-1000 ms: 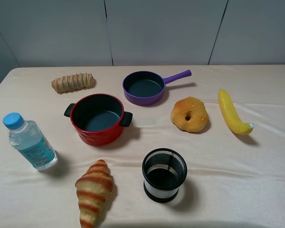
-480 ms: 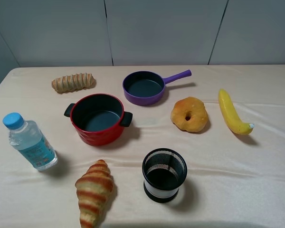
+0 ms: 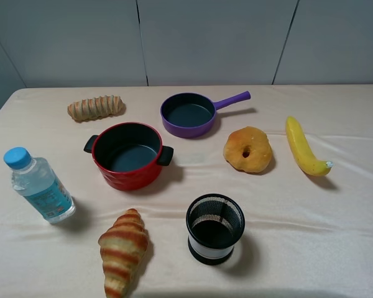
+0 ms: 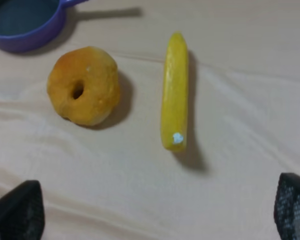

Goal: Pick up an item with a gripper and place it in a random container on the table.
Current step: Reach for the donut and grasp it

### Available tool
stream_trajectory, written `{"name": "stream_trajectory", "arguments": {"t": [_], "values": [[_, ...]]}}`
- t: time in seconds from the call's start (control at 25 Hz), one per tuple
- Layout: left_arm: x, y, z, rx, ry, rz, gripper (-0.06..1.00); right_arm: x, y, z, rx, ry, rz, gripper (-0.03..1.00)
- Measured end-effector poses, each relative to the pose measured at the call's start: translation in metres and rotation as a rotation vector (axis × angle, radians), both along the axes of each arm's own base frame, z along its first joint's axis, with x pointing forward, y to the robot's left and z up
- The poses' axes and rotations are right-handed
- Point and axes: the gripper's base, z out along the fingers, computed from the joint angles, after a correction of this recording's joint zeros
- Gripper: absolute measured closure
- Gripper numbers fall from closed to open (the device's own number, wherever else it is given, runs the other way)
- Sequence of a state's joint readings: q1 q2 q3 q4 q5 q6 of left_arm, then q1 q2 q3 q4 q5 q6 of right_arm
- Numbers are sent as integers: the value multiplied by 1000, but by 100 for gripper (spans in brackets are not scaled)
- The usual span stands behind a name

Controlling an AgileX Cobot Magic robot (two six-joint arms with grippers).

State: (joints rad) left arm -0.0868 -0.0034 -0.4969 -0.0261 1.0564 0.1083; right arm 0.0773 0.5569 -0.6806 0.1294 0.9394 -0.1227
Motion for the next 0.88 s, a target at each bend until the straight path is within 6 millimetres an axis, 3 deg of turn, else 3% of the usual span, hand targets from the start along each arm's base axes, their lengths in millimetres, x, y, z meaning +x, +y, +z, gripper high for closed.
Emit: {"name": "stream_trajectory", "arguments": {"t": [0.4, 0.88], "values": [[0, 0, 0, 0, 0, 0, -4, 61, 9, 12, -102, 102, 169, 27], [0, 0, 0, 0, 0, 0, -4, 147, 27, -4, -166, 254, 334, 27]]}}
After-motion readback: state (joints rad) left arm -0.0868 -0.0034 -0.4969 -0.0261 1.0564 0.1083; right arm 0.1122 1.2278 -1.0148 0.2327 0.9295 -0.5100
